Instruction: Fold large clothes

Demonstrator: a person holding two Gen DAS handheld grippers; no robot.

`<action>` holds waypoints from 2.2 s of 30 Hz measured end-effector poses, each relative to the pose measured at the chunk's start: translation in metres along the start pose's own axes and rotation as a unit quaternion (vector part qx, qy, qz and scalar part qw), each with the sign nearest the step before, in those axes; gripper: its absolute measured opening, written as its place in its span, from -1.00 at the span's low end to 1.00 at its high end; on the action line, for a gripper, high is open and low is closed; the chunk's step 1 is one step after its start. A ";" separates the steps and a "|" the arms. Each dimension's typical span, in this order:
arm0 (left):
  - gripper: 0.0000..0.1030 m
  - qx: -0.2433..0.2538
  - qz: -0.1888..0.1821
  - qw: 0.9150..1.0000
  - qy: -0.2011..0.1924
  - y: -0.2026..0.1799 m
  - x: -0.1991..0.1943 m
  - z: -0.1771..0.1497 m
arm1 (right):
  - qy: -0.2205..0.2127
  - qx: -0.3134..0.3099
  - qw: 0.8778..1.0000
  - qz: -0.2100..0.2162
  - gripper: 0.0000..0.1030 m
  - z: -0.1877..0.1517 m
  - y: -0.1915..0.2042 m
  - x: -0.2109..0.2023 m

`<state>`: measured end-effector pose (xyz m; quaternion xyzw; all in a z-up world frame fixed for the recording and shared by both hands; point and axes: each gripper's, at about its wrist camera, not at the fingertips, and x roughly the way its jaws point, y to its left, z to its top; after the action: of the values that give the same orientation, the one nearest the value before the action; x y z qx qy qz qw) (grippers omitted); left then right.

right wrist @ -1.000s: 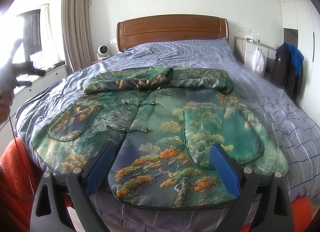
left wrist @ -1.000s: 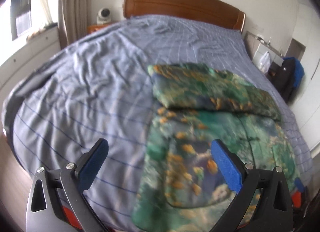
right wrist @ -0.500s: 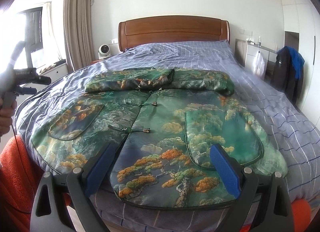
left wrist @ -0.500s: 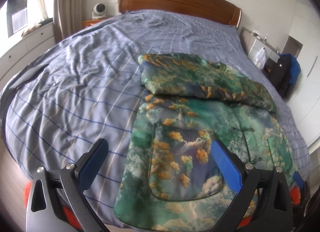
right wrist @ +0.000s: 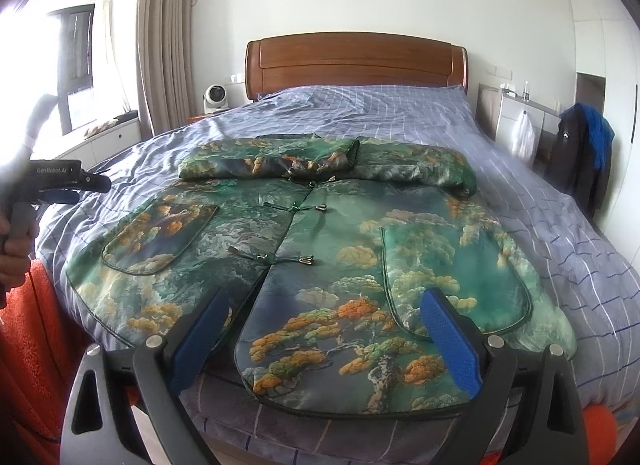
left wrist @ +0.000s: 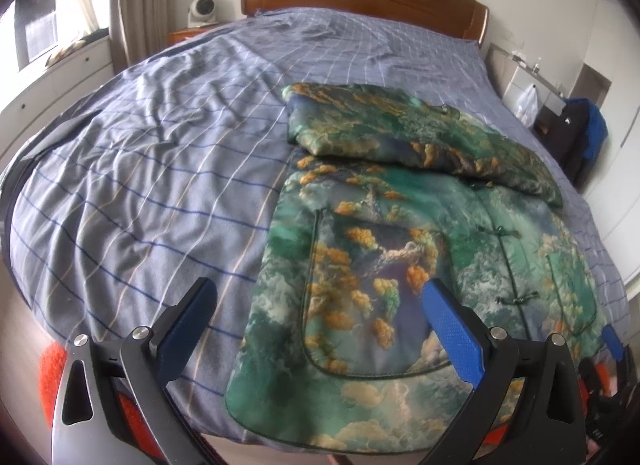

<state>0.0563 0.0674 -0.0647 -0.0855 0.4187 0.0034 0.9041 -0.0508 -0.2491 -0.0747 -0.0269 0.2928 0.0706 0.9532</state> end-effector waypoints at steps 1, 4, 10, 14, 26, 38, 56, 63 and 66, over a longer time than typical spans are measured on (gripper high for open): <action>0.98 -0.001 0.001 1.000 0.002 0.001 0.001 -0.002 | 0.001 -0.001 1.000 0.000 0.85 0.000 0.000 0.000; 0.99 0.003 0.012 1.000 0.016 0.004 0.011 -0.009 | 0.003 -0.003 1.000 0.002 0.85 0.000 0.002 0.001; 0.98 -0.004 -0.004 0.999 0.053 0.026 0.023 -0.019 | 0.004 0.036 0.999 -0.021 0.85 0.011 -0.052 -0.007; 0.98 0.000 -0.031 0.995 0.091 0.037 0.038 -0.029 | 0.032 0.073 0.992 -0.096 0.86 0.019 -0.138 -0.017; 0.44 0.035 -0.102 0.978 0.180 0.025 0.070 -0.044 | 0.269 0.149 0.950 0.062 0.68 -0.004 -0.242 0.078; -0.86 -0.035 -0.200 0.964 0.174 0.039 0.014 0.017 | 0.335 0.140 0.917 0.167 -0.77 0.052 -0.202 0.051; -0.37 -0.064 -0.164 0.977 0.119 -0.018 0.206 0.349 | 0.129 0.335 0.927 0.110 0.26 0.275 -0.325 0.320; -0.12 -0.074 -0.155 0.966 0.191 -0.010 0.241 0.337 | 0.083 0.324 0.938 0.093 0.99 0.279 -0.328 0.332; 0.07 -0.042 -0.086 0.979 0.180 -0.011 0.239 0.340 | 0.100 0.284 0.950 0.078 0.99 0.278 -0.321 0.321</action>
<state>0.4699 0.0941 -0.0281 -0.1587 0.5654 -0.0724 0.8062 0.4148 -0.5020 -0.0219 0.2609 0.3956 0.0558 0.8788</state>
